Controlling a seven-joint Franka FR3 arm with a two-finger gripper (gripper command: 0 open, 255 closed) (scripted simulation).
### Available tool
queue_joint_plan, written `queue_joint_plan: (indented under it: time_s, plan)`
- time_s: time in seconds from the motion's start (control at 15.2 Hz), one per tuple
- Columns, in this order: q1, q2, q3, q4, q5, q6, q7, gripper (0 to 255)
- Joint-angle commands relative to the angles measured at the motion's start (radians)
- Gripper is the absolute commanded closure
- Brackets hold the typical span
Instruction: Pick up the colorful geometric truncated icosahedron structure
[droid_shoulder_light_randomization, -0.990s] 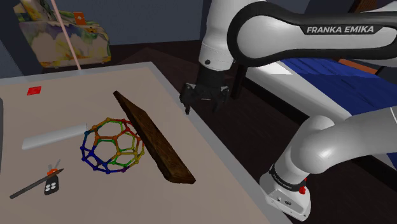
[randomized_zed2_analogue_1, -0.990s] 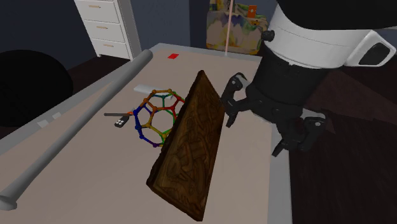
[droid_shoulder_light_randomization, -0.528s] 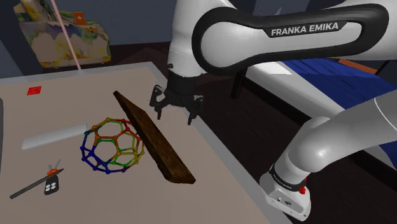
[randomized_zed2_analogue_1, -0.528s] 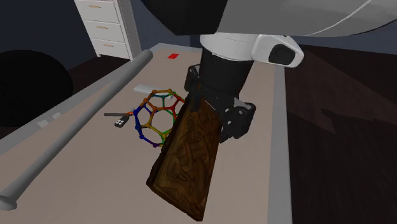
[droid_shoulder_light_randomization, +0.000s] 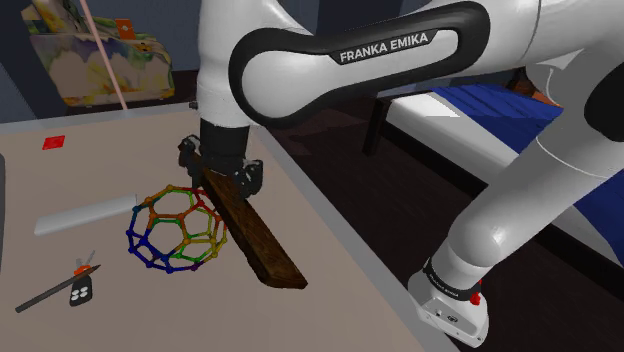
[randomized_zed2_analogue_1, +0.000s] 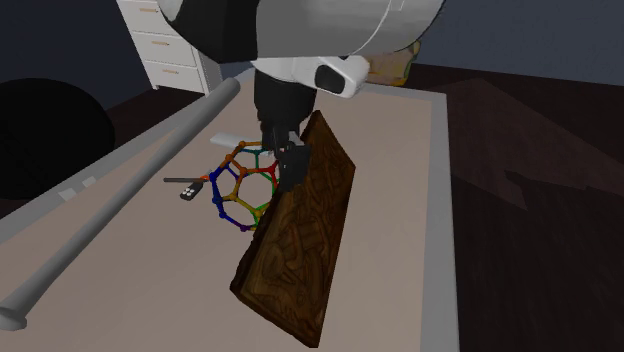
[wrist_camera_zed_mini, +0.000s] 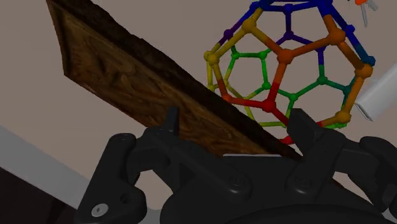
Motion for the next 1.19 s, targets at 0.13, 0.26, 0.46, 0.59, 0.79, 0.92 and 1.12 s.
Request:
queue_joint_plan:
  time_s: [0.13,0.26,0.46,0.59,0.79,0.92,1.12]
  plan:
    - [0.019,0.230,0.055,0.156,-0.209,0.028,0.288,0]
    - [0.061,0.310,0.037,0.222,-0.281,0.024,0.379,0]
    - [0.067,0.318,0.029,0.190,-0.288,0.062,0.381,0]
    - [0.069,0.326,0.026,0.170,-0.295,0.087,0.384,0]
    - [0.073,0.337,0.022,0.146,-0.306,0.119,0.389,0]
    - [0.074,0.339,0.021,0.149,-0.307,0.117,0.389,255]
    - [0.075,0.340,0.021,0.150,-0.308,0.117,0.390,255]
